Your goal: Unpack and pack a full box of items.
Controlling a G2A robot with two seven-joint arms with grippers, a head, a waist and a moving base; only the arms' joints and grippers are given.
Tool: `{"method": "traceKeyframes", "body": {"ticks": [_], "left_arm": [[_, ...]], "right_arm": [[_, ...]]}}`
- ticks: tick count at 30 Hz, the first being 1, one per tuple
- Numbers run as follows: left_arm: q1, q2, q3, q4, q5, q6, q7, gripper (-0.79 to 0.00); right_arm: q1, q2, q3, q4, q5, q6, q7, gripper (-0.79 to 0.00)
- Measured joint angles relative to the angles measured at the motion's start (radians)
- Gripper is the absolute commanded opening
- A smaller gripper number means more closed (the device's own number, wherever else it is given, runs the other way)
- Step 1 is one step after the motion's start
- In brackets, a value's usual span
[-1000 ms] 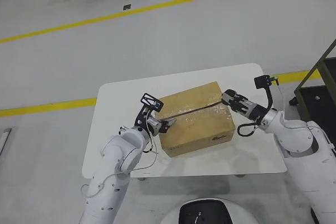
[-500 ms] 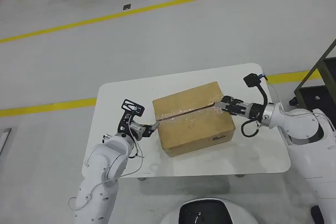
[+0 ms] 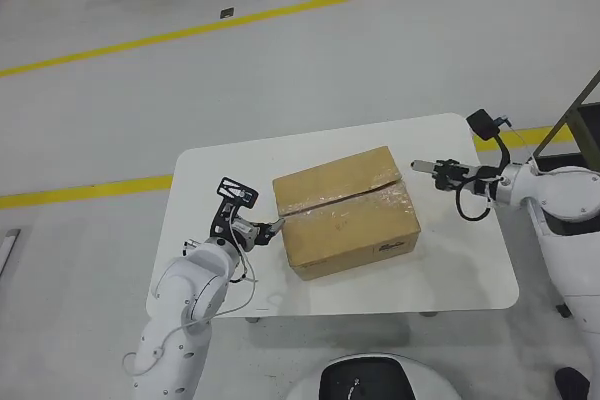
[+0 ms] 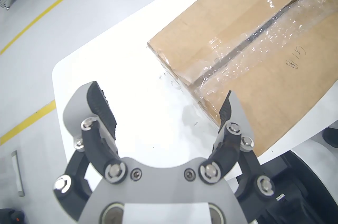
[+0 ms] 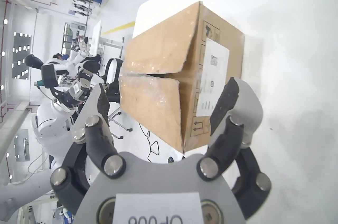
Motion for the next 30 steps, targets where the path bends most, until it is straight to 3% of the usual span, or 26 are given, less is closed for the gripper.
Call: {"method": "traceKeyframes", "body": {"ticks": [3,16,30], "left_arm": [[0.000,0.000,0.000,0.000,0.000,0.000,0.000,0.000],[0.000,0.000,0.000,0.000,0.000,0.000,0.000,0.000],[0.000,0.000,0.000,0.000,0.000,0.000,0.000,0.000]], "right_arm": [[0.015,0.003,-0.026,0.021,-0.010,0.018,0.039,-0.431],[0.106,-0.003,-0.154,0.111,-0.026,0.017,0.004,-0.440],[0.105,0.010,-0.164,0.056,0.026,0.025,0.034,-0.440]]}}
